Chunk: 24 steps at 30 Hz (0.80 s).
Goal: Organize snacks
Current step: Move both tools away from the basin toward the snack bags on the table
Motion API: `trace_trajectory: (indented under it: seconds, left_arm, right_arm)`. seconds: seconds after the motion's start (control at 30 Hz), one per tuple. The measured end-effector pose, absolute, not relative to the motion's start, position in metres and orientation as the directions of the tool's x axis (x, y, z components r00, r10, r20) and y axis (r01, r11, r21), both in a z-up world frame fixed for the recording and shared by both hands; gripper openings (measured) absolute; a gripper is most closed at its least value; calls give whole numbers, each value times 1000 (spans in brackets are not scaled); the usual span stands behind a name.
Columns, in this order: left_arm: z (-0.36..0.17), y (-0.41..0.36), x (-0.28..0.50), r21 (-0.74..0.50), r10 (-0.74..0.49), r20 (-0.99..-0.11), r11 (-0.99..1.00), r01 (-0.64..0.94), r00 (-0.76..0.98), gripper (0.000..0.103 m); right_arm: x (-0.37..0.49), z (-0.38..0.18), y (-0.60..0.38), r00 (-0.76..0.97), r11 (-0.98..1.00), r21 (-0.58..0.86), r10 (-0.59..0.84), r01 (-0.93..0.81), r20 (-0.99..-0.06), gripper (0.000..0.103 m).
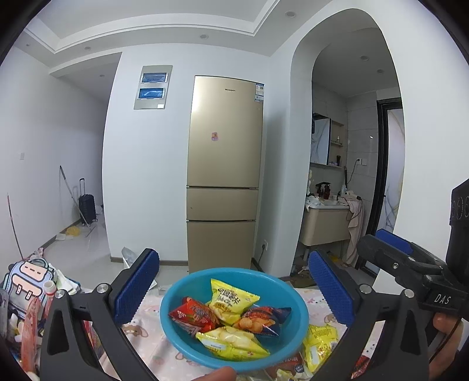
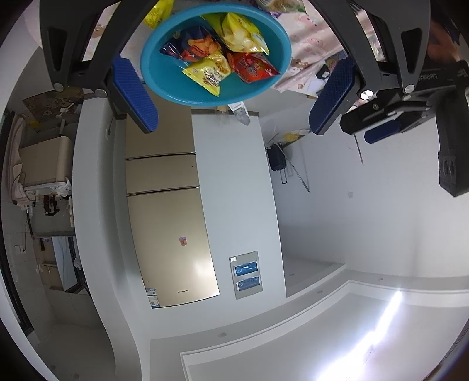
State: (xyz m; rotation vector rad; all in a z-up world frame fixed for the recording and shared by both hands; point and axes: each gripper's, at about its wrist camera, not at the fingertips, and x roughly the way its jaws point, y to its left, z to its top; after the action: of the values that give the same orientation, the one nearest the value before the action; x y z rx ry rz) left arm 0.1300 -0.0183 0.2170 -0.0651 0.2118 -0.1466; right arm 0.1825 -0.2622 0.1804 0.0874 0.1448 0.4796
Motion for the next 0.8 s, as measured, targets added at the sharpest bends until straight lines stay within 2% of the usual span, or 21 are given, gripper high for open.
trace_trajectory:
  seconds: [0.23, 0.37, 0.53, 0.67, 0.8]
  left_arm:
    - [189, -22, 124, -77, -143, -288, 989, 126, 947, 103]
    - [177, -20, 119, -71, -135, -299, 990, 120, 945, 103]
    - [159, -17, 119, -85, -143, -328, 989, 121, 934, 103]
    - [137, -20, 118, -79, -167, -353, 986, 149, 920, 103]
    - [107, -25, 128, -36, -131, -401, 991, 128, 906, 103]
  right_arm:
    - [171, 169, -272, 877, 887, 122, 460, -446, -139, 103]
    - [164, 157, -278, 883, 895, 101, 445, -434, -150, 103]
    - [160, 131, -292, 878, 891, 108, 453, -440, -155, 103]
    - [157, 111, -299, 892, 910, 37, 413, -414, -182, 103]
    - [156, 91, -313, 886, 908, 52, 417, -416, -204, 103]
